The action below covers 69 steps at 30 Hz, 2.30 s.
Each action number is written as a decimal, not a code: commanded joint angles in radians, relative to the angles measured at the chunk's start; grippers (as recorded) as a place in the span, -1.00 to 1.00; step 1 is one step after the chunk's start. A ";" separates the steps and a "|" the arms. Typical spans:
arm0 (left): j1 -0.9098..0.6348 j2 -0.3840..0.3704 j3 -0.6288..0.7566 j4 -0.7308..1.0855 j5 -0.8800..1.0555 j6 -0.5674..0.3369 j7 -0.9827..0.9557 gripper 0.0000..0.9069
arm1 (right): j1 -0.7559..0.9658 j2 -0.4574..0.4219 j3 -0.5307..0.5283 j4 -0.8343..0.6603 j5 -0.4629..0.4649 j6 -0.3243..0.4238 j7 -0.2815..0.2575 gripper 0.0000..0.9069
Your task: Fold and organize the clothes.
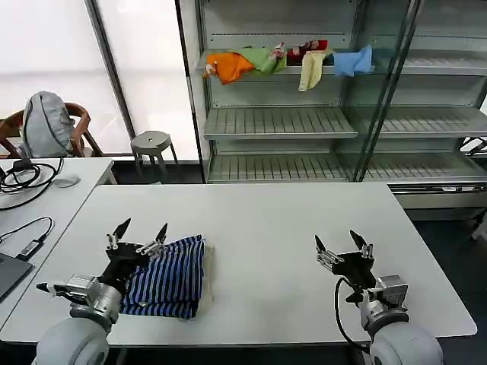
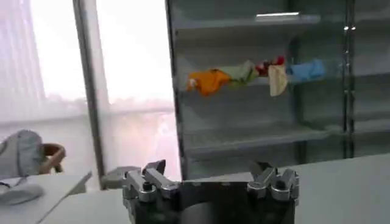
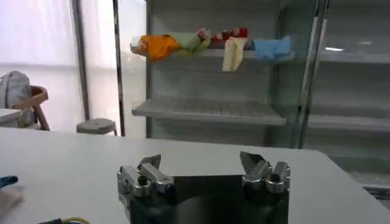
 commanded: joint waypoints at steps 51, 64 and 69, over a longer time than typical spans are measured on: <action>0.085 -0.135 -0.194 0.285 -0.395 0.022 0.140 1.00 | -0.005 0.003 -0.004 -0.020 -0.020 0.000 -0.002 1.00; 0.102 -0.148 -0.190 0.272 -0.495 -0.002 0.142 1.00 | -0.003 0.007 -0.014 -0.023 -0.028 0.000 -0.001 1.00; 0.111 -0.144 -0.193 0.298 -0.488 -0.005 0.147 1.00 | -0.005 0.004 -0.014 -0.022 -0.028 0.000 -0.002 1.00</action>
